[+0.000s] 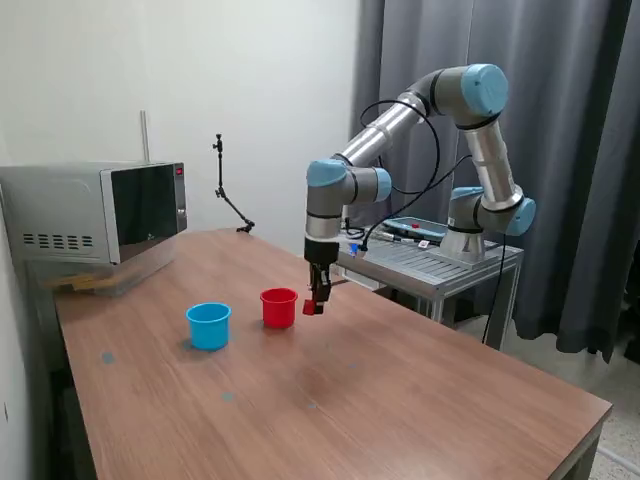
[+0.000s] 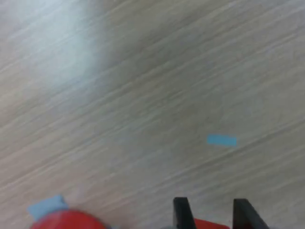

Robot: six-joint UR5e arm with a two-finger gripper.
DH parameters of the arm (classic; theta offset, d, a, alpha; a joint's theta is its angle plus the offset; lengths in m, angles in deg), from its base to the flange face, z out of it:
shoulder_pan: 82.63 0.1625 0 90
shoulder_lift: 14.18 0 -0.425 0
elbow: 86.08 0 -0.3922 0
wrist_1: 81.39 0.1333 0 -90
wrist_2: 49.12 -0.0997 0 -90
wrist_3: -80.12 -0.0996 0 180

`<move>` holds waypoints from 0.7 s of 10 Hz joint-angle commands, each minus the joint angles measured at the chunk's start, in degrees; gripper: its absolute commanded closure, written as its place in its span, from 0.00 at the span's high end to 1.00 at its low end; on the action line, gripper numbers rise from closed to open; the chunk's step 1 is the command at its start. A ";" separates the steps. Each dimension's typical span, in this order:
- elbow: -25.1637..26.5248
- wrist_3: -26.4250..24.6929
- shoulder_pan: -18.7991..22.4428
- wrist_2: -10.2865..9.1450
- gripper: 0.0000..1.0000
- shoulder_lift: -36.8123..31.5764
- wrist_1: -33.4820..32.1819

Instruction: Place red objects in the red bin, and blue objects in the blue bin.

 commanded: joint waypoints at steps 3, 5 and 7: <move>3.42 -0.92 -3.84 2.41 0.00 -4.35 0.00; 4.04 -0.92 -6.56 2.41 0.00 -5.32 0.00; 3.69 -0.83 -8.50 2.59 0.00 -5.32 0.00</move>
